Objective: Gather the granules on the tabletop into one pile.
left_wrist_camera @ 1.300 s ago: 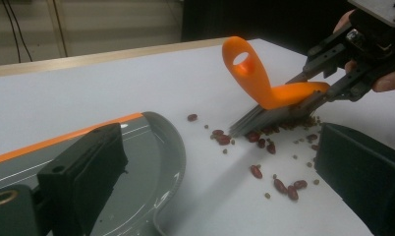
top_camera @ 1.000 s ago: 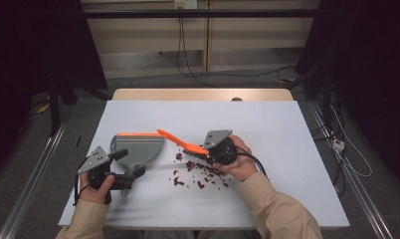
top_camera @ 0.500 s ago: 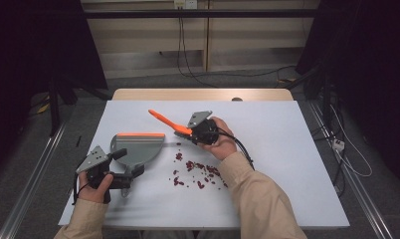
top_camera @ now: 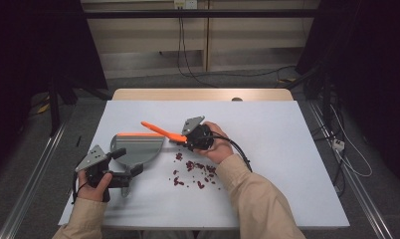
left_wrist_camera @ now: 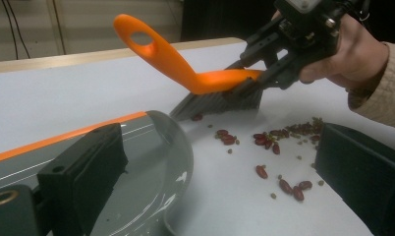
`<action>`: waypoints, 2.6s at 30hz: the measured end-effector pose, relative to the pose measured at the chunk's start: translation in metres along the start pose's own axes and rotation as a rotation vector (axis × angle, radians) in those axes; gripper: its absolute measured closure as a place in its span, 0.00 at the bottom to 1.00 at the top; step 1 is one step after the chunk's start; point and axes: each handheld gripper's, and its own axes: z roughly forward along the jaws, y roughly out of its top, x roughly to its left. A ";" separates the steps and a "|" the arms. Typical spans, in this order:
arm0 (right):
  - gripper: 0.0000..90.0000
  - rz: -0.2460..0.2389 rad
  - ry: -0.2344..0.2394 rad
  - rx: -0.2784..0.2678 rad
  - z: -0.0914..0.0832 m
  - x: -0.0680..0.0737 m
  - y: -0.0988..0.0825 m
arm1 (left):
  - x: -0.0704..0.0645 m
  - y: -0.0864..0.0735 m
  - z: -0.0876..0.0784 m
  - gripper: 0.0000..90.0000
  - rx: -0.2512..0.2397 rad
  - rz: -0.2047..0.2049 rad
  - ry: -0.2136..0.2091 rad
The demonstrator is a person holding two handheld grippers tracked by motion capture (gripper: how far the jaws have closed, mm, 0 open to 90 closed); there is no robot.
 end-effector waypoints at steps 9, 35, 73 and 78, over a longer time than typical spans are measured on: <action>0.79 -0.044 0.054 -0.019 -0.012 0.017 -0.004 | 0.001 -0.001 -0.001 0.05 0.002 0.005 0.012; 0.79 -0.117 0.135 -0.034 -0.037 0.050 -0.014 | 0.000 -0.001 -0.003 0.05 0.006 0.004 0.023; 0.79 -0.063 0.138 -0.060 -0.029 0.037 -0.012 | 0.001 -0.004 -0.003 0.05 0.014 0.003 0.025; 0.79 -0.067 0.148 -0.068 -0.034 0.042 -0.014 | 0.003 -0.004 -0.004 0.05 0.013 0.000 0.033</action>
